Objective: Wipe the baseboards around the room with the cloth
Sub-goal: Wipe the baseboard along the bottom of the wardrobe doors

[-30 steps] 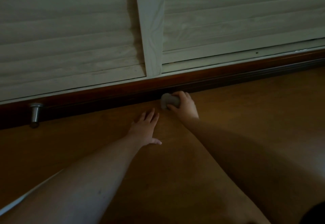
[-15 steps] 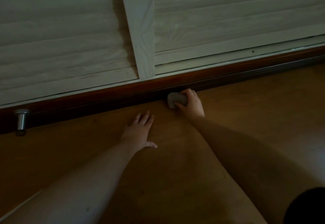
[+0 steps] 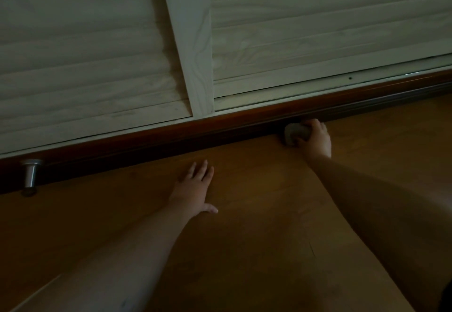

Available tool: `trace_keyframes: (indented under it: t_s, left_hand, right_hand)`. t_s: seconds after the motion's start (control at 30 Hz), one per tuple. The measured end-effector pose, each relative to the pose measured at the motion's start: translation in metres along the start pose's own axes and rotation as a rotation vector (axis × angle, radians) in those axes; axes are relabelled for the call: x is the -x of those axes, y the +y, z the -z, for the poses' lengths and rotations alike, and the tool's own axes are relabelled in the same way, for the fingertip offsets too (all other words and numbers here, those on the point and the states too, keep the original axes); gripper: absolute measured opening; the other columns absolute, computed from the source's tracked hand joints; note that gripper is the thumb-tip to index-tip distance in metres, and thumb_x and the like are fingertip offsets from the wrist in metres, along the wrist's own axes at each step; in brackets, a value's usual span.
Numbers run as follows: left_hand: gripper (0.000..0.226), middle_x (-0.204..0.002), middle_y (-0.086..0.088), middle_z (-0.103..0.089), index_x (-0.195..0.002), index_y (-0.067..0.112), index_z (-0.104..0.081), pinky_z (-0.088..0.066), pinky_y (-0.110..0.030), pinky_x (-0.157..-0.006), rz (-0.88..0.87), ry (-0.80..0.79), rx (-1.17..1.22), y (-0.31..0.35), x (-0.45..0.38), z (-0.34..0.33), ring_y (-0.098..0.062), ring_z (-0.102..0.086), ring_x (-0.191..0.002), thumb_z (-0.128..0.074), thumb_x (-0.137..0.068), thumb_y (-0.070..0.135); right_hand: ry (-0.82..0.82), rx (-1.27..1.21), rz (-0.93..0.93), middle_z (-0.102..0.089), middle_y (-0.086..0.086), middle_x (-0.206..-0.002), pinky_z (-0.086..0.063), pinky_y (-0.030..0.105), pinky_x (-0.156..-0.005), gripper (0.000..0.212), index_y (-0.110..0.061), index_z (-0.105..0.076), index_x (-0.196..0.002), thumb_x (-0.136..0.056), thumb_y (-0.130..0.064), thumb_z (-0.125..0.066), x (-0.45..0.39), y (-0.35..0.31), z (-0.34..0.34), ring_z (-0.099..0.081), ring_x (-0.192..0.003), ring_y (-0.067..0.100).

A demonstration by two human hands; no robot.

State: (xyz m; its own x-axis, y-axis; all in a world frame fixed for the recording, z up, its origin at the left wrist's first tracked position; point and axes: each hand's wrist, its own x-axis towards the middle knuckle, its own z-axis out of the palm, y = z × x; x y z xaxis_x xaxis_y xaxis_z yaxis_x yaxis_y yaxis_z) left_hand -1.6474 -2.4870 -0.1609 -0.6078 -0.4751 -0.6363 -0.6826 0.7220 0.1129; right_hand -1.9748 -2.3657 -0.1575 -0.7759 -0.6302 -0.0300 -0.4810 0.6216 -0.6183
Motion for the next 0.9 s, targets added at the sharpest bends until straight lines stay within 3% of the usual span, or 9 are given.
trace_keyframes:
  t_s: [0.17, 0.4, 0.63, 0.9]
  left_hand:
    - [0.123, -0.159, 0.006, 0.031, -0.155, 0.031, 0.016, -0.018, -0.058, -0.118, 0.0, 0.013, -0.026, -0.002, -0.001, -0.003, -0.024, 0.022, -0.149, -0.069, -0.074, 0.068]
    - [0.125, -0.16, 0.004, 0.029, -0.155, 0.029, 0.017, -0.02, -0.058, -0.119, -0.001, 0.017, -0.049, -0.001, -0.002, -0.003, -0.026, 0.02, -0.15, -0.069, -0.073, 0.069]
    - [0.124, -0.162, 0.003, 0.027, -0.155, 0.028, 0.016, -0.02, -0.06, -0.118, -0.009, 0.007, -0.059, -0.002, -0.001, -0.001, -0.028, 0.017, -0.151, -0.068, -0.074, 0.07]
    - [0.122, -0.162, 0.003, 0.026, -0.156, 0.026, 0.016, -0.022, -0.059, -0.117, 0.011, -0.008, -0.094, 0.002, 0.002, 0.003, -0.029, 0.012, -0.152, -0.064, -0.076, 0.072]
  right_hand:
    - [0.278, -0.101, -0.311, -0.044, 0.013, -0.134, -0.046, 0.045, -0.101, 0.046, -0.014, -0.046, -0.13, -0.089, -0.017, -0.067, -0.008, 0.011, 0.015, -0.052, -0.12, 0.034]
    - [0.329, -0.172, -0.336, -0.04, 0.017, -0.135, -0.048, 0.046, -0.099, 0.046, -0.011, -0.046, -0.134, -0.093, -0.019, -0.064, 0.009, -0.041, -0.022, -0.052, -0.117, 0.036]
    - [0.206, -0.236, -0.221, -0.041, 0.014, -0.133, -0.048, 0.037, -0.097, 0.047, -0.01, -0.045, -0.133, -0.092, -0.019, -0.066, 0.057, -0.089, -0.065, -0.052, -0.118, 0.031]
    - [-0.082, -0.265, 0.113, -0.042, 0.001, -0.131, -0.048, 0.03, -0.099, 0.049, -0.02, -0.047, -0.134, -0.09, -0.018, -0.068, 0.094, -0.101, -0.092, -0.05, -0.116, 0.014]
